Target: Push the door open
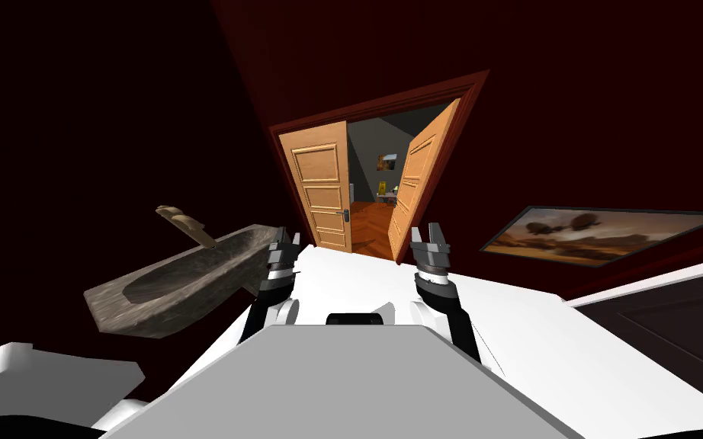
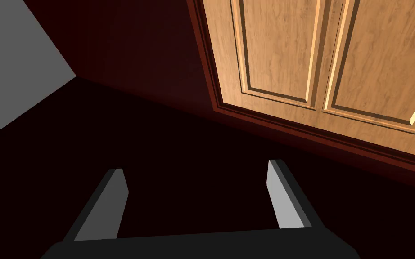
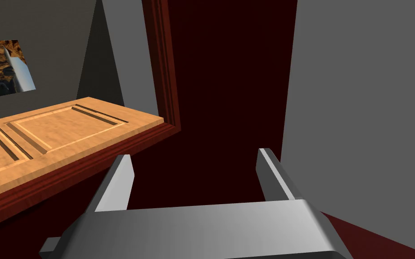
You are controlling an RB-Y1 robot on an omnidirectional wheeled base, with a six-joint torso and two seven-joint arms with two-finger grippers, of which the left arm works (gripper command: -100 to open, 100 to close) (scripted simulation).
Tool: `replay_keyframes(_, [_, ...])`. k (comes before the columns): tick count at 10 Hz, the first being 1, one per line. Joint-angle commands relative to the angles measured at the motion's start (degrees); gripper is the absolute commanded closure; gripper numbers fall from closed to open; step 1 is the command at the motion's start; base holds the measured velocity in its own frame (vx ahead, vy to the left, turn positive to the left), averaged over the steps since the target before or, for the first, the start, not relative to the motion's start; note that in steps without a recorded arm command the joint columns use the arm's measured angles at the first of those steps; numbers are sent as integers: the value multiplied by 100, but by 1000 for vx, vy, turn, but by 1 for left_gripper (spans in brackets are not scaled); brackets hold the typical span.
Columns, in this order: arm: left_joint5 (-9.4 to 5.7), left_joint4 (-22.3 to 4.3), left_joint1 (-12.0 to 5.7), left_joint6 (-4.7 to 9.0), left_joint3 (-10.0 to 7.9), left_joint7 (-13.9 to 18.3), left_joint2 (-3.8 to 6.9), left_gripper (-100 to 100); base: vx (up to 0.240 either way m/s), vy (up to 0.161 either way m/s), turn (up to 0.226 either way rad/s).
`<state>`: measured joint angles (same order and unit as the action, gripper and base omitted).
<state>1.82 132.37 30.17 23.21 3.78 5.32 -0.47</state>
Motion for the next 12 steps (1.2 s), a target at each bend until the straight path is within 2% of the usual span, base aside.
replay_keyframes(1, [-7,-243,-150,6,-5,-14,49,-100,139,39,3])
replay_keyframes(3, [-13,-428,-265,11,-8,-24,82,-100,70,9,-13])
replay_keyframes(4, [-20,-665,-411,17,-13,-37,120,-100,82,30,-10])
replay_keyframes(7, [-33,-1090,-673,28,-21,-61,179,-100,93,17,-8])
replay_keyframes(12, [-60,-1979,-1227,51,-38,-111,270,-100,91,24,-10])
